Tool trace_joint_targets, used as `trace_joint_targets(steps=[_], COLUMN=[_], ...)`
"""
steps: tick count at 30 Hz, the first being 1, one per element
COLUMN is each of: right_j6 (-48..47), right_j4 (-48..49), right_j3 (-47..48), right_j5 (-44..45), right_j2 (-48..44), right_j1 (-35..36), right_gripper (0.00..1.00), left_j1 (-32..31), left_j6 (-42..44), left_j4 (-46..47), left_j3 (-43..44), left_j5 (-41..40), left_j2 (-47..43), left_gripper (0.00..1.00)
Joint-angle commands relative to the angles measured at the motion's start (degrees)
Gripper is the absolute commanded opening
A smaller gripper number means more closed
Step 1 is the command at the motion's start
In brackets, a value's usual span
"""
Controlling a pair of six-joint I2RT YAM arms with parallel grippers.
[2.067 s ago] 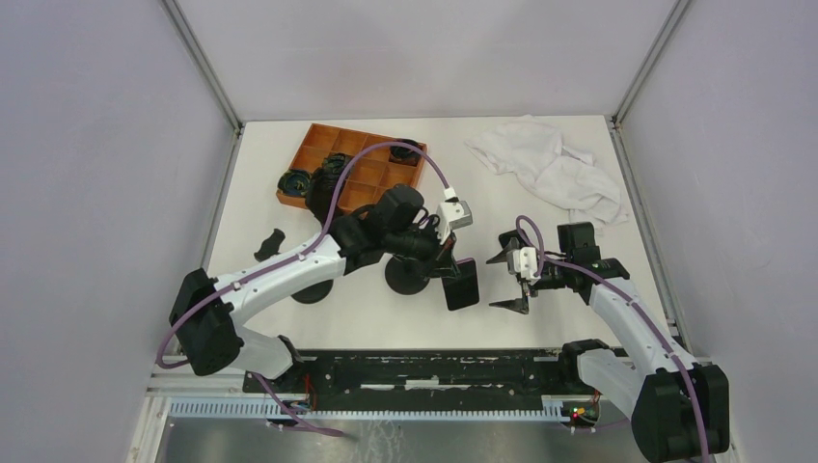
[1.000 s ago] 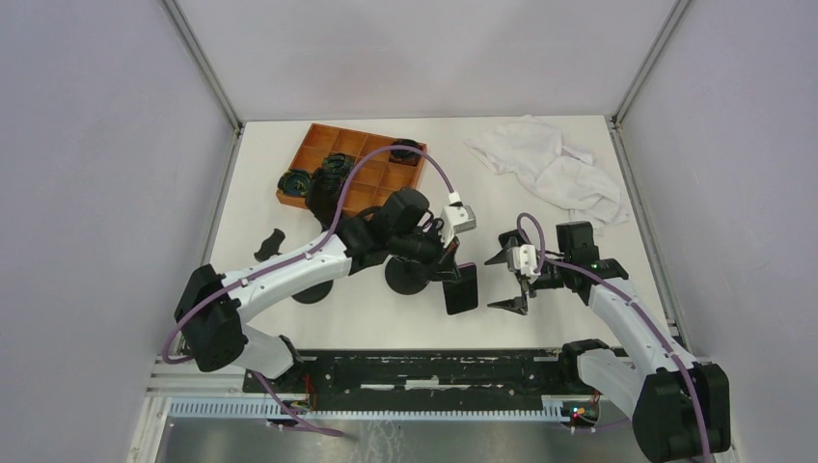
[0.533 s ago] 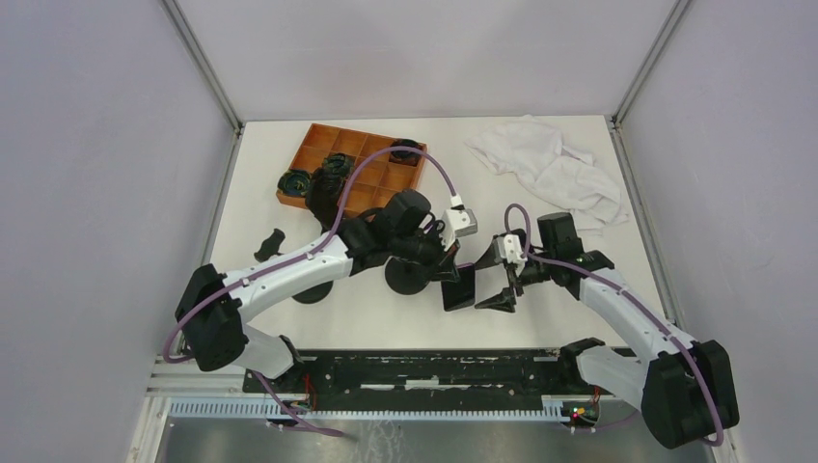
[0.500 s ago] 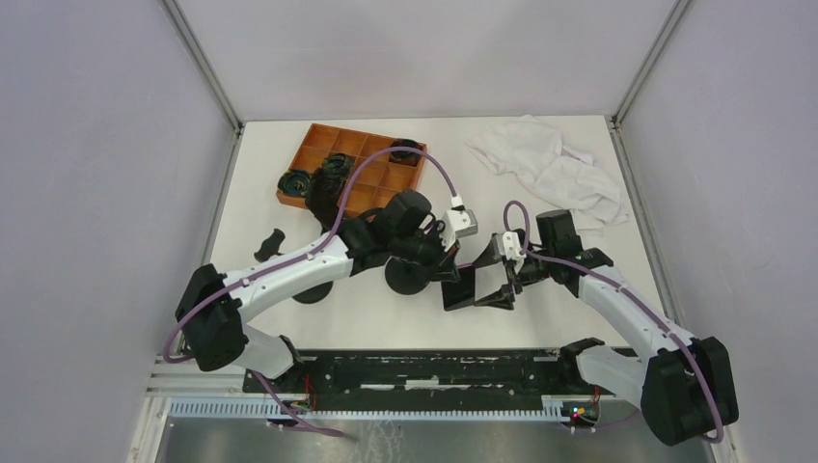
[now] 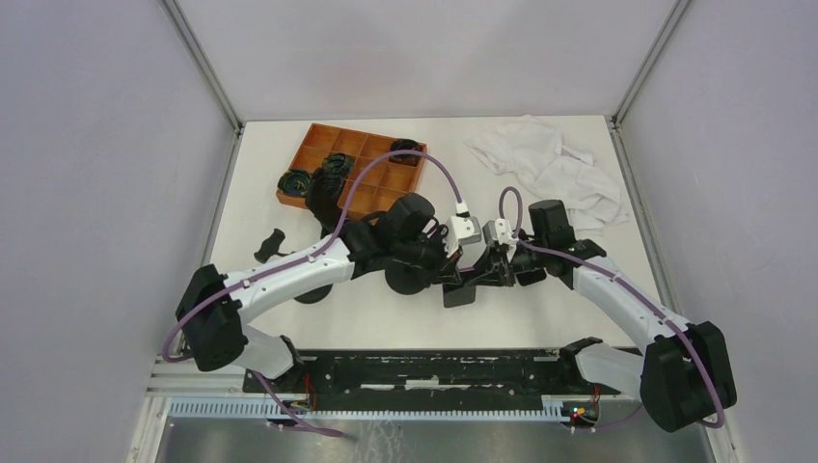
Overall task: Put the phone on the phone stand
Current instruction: Pick up the phone at the center of the board.
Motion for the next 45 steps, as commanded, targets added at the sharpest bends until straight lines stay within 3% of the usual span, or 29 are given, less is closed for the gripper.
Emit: trace_joint_targets(steps=[1,3,11,19,25,32,40,45], right_j6=[0.72,0.69,0.37,2.49,6.18,8.94,12.03,12.83], right_j4=[2.58,2.60,2.65,5.20,9.37,12.18,14.78,15.30], right_j3=[-0.29,-0.47,-1.43,-2.98,-4.90,-5.76,-6.34,-6.38], right_j5=[-2.57,-3.50,-5.16,-8.01,-10.80,-12.74,-13.05,-13.93], right_j2=[-0.69,-0.97,-2.54,-4.97,-7.38,-8.31,-8.47,-7.78], right_j1=[0.32,0.31,-1.20,-4.74,-7.04,-7.80,-8.07,-8.11], right_gripper=[0.05,0.00,0.00,0.00,0.00,0.00,0.00,0.00], left_j1=[-0.30,-0.29,-0.22,-0.17,-0.19,-0.21,-0.20,-0.30], left_j6=[1.55,0.90,-3.48,-6.71,-14.28,-22.77,-28.82,-28.54], left_j4=[4.15,5.13,10.48,15.00,26.91,28.85,33.15,39.50], left_j3=[-0.12,-0.62,-3.88,-6.20,-16.38,-22.64,-31.19,-35.95], left_j5=[0.21,-0.14,-5.52,-12.20,-17.96,-17.93,-13.17,-11.06], left_j2=[-2.19,-2.72,-7.44,-15.08,-26.04,-35.30,-38.94,-36.46], left_gripper=[0.02,0.07,0.57,0.74,0.92,1.00,1.00,0.91])
